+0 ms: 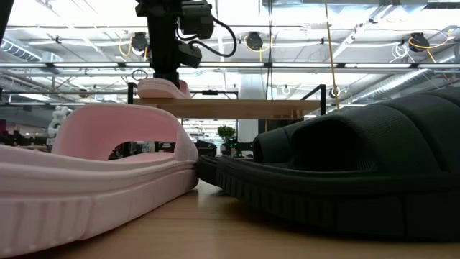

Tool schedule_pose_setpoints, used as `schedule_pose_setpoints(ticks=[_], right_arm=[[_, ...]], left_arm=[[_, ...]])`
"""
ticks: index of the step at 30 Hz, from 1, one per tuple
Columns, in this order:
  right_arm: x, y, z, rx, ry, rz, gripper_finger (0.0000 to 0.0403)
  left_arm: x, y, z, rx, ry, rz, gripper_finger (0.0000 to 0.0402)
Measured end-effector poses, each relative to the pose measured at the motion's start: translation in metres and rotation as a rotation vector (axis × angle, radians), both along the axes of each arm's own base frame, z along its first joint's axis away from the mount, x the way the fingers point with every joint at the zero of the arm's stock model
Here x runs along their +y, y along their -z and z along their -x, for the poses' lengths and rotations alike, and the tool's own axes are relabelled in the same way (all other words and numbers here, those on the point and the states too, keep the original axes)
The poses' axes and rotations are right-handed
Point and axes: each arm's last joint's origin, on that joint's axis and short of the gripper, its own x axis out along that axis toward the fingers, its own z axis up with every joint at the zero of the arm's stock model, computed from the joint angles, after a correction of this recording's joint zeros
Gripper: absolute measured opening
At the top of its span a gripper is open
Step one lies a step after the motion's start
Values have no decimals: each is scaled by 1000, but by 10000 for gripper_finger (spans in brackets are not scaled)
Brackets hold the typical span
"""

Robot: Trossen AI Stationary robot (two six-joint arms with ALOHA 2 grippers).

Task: Pick and place slides into the shelf
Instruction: Put the left pink slipper on the shelf, then put the pink slipper on the shelf

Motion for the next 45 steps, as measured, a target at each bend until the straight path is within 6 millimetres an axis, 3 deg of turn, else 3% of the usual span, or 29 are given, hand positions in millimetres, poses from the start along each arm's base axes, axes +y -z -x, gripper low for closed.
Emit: schedule_pose_setpoints(ticks=[17, 34, 39, 45], right_arm=[[0, 0, 0, -3, -3, 2, 210], [0, -3, 1, -31, 1, 6, 210], [0, -2, 1, -28, 1, 6, 210], [0, 5, -8, 34, -7, 3, 210]], left_arm=[[-1, -1, 2, -18, 1, 29, 127], [-10, -36, 23, -159, 40, 88, 201], [-24, -55, 31, -215, 82, 75, 209], [-58, -114, 43, -363, 191, 61, 210]])
